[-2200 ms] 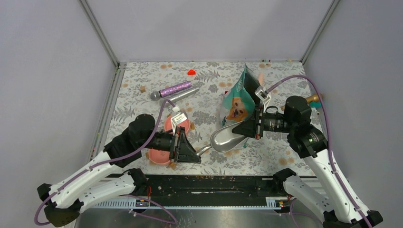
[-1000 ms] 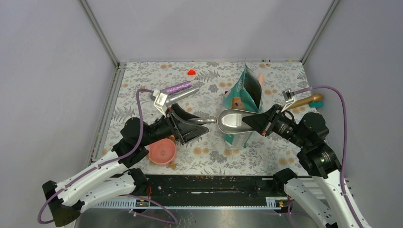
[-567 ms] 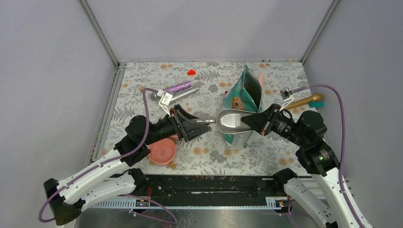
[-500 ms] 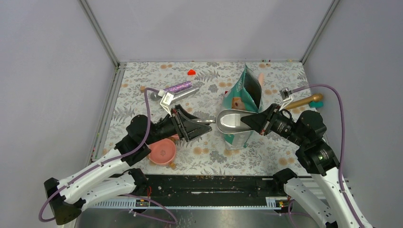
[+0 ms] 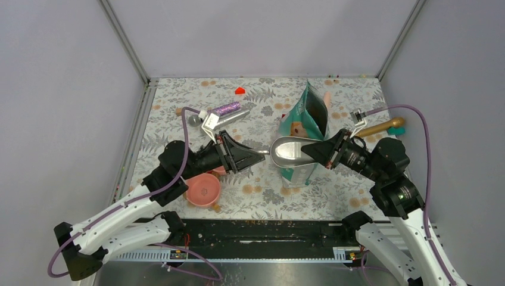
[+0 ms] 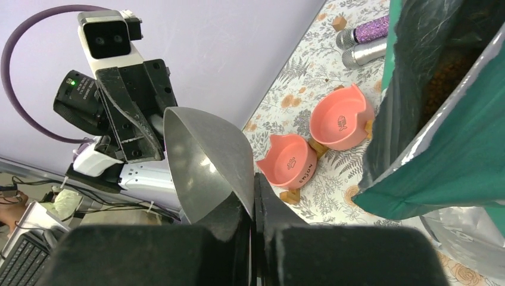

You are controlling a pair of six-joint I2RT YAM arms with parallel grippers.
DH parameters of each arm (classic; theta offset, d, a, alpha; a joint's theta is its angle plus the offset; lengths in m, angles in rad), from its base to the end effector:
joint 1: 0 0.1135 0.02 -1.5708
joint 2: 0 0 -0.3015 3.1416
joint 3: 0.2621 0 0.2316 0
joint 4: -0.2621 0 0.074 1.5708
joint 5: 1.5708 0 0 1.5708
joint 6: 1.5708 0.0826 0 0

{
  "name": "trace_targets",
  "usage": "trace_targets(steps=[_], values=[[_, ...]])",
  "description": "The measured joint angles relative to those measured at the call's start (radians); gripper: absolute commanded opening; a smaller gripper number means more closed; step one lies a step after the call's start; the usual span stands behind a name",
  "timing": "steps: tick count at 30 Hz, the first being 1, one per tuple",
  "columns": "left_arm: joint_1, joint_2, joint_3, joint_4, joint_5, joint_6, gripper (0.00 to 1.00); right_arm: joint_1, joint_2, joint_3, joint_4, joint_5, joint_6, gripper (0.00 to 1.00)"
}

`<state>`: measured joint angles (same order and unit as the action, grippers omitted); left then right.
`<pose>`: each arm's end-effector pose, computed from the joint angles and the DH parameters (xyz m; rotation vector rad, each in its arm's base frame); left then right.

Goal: Serve the pet food

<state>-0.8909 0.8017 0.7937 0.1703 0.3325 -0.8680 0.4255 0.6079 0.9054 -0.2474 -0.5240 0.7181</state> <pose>0.0951 -0.1605 0.4129 0.3381 1.6141 -1.6401 0.0869 0.0847 0.4159 -0.2151 1.6646 1.2835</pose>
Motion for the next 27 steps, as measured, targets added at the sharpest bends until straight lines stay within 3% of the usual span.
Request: trace_targets(steps=[2,5,6,7,19,24,27], values=[[0.0,0.007,0.005,-0.014,-0.005,-0.002,0.0,-0.002,0.002,0.0,-0.008,0.008,-0.005,0.25],[-0.005,0.007,0.014,-0.047,-0.031,-0.003,0.0,-0.002,0.004,0.0,-0.022,0.01,-0.038,0.58],[-0.004,0.006,0.013,-0.054,-0.04,-0.008,0.0,-0.001,0.005,0.0,-0.027,0.009,-0.059,0.85],[-0.003,0.006,0.01,-0.063,-0.055,-0.014,0.0,-0.001,0.007,0.0,-0.032,0.009,-0.07,0.98],[-0.002,-0.139,-0.054,-0.153,-0.23,0.055,0.0,0.0,0.097,0.112,-0.069,-0.021,-0.108,1.0],[-0.001,-0.211,-0.035,-0.262,-0.327,0.117,0.0,0.0,0.155,0.283,-0.124,-0.021,-0.181,0.99],[-0.001,-0.266,-0.034,-0.32,-0.399,0.14,0.0,0.0,0.199,0.422,-0.211,0.064,-0.246,0.99]])
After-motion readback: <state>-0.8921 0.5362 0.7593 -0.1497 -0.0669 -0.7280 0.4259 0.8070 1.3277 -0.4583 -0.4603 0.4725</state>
